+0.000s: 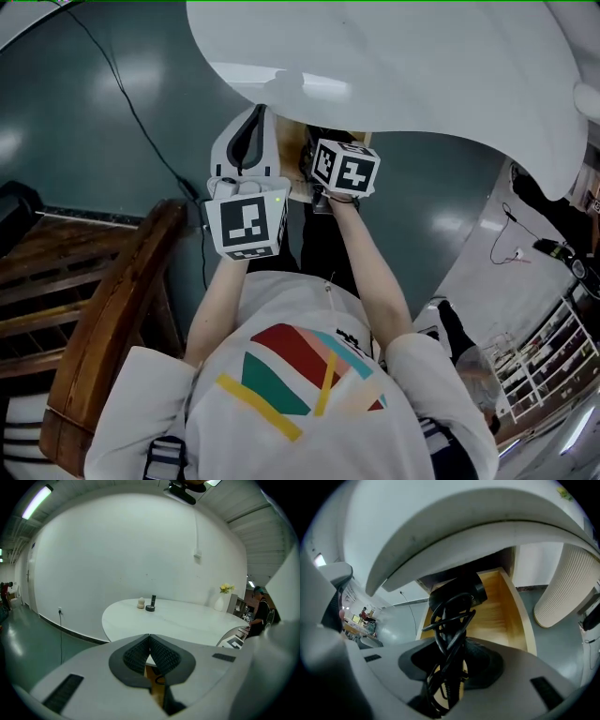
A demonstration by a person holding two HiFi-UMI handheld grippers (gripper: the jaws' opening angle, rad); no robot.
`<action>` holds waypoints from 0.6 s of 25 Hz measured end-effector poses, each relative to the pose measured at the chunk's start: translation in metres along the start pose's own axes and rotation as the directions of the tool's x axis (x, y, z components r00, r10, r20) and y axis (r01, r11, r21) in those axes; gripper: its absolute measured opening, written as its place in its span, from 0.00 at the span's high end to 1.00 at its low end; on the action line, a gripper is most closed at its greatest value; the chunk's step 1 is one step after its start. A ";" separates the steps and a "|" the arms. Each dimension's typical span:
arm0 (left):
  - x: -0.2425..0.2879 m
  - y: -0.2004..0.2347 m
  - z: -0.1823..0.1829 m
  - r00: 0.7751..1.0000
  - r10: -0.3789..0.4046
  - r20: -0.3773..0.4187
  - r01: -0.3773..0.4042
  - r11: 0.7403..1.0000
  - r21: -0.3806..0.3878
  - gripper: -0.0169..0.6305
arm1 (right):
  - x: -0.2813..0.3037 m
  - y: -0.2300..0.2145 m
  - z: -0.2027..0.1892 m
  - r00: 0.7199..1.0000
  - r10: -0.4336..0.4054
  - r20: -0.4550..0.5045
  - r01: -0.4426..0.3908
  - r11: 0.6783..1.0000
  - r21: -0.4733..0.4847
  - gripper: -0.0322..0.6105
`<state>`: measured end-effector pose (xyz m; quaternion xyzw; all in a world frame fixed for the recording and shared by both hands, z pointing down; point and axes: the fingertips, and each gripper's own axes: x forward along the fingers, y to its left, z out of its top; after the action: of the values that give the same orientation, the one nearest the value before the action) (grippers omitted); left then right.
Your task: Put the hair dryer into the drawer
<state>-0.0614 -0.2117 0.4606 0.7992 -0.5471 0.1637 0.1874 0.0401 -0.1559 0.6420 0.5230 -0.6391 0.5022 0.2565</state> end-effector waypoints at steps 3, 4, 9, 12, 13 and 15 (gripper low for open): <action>-0.003 0.003 -0.005 1.000 0.006 0.002 -0.006 1.000 -0.010 0.95 | 0.010 -0.001 -0.005 1.000 0.009 0.005 -0.009 1.000 -0.013 0.70; -0.004 0.004 -0.007 1.000 0.008 0.002 -0.008 1.000 -0.012 0.95 | 0.013 -0.001 -0.005 1.000 0.014 0.008 -0.014 1.000 -0.022 0.70; -0.009 0.011 -0.018 1.000 0.019 -0.007 -0.019 1.000 -0.020 0.95 | 0.027 -0.001 -0.005 1.000 0.009 0.006 -0.009 0.998 -0.056 0.70; -0.012 0.016 -0.025 1.000 0.028 -0.013 -0.028 0.999 -0.020 0.95 | 0.036 -0.003 -0.003 1.000 -0.014 0.006 0.015 0.998 -0.065 0.70; -0.013 0.017 -0.027 0.999 0.031 -0.013 -0.032 0.999 -0.020 0.95 | 0.039 -0.004 -0.002 1.000 -0.020 0.007 0.021 0.997 -0.068 0.70; -0.016 0.018 -0.030 0.999 0.040 -0.007 -0.040 0.999 -0.022 0.95 | 0.043 -0.007 0.000 1.000 -0.024 0.017 0.025 0.997 -0.078 0.70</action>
<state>-0.0854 -0.1899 0.4814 0.7855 -0.5641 0.1639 0.1948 0.0329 -0.1736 0.6814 0.5245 -0.6538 0.4693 0.2778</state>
